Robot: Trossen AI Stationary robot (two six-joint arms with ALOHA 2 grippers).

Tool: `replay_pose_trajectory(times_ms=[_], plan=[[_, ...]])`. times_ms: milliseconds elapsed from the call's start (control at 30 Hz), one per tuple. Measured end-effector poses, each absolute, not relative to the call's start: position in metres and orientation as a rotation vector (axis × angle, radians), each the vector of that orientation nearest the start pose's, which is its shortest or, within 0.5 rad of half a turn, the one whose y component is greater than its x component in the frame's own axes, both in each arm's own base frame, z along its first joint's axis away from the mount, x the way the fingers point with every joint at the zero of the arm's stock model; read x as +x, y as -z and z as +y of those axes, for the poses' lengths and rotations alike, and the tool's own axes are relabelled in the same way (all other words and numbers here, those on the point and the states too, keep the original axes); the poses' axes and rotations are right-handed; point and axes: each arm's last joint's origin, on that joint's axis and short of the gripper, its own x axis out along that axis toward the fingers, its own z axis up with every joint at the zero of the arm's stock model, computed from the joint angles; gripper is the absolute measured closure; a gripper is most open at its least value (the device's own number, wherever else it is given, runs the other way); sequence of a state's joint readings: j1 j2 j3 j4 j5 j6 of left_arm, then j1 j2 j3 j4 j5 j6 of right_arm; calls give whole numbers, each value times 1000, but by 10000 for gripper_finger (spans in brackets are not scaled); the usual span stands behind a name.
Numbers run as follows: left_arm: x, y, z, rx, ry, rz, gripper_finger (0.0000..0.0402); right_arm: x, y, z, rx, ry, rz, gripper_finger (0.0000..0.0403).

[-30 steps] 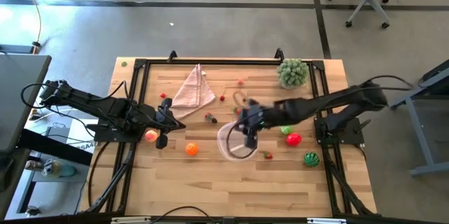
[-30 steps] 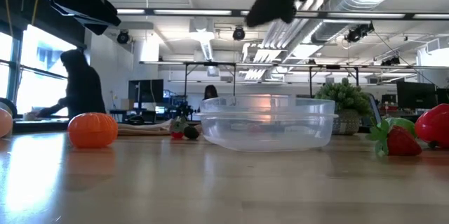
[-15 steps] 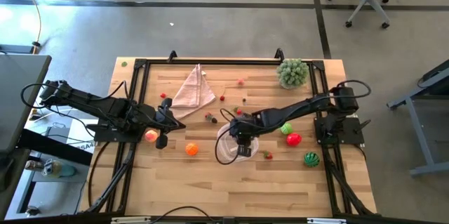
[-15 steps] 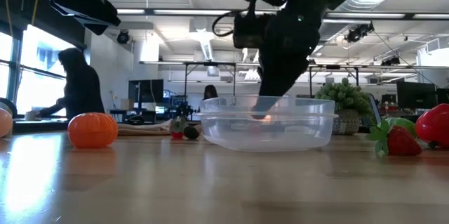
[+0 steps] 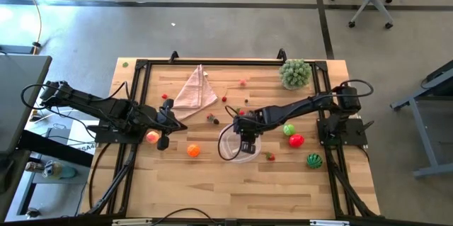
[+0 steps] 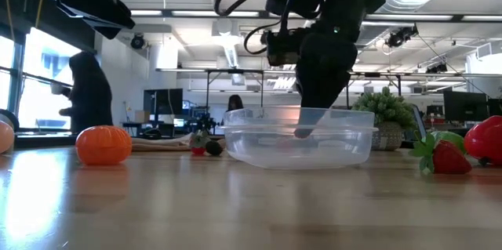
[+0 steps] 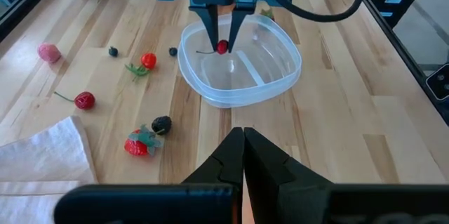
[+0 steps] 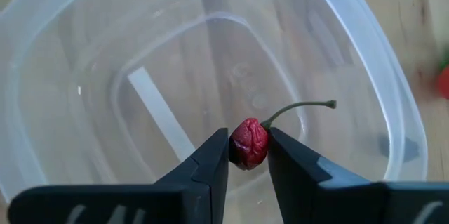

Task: Pick and placing Produce into tupperware
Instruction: Put the right cherry into the transparent bin, then put the right strawberry into the transparent bin

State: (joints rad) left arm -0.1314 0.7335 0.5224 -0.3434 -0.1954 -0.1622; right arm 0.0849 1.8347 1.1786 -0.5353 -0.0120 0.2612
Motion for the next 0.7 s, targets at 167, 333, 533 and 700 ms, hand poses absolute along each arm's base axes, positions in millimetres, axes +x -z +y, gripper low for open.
replay_pose_trajectory(times_ms=[167,333,533,700], plan=[[157,-237,-15,-68,-106,540,401,354,-167,30,189,75,1193,297],[157,-237,-15,-68,-106,540,401,354,-167,30,180,86,1190,282],[157,-237,-15,-68,-107,540,401,355,-174,30,173,82,1178,281],[157,-237,-15,-67,-107,545,401,358,-210,33,153,96,1142,281]])
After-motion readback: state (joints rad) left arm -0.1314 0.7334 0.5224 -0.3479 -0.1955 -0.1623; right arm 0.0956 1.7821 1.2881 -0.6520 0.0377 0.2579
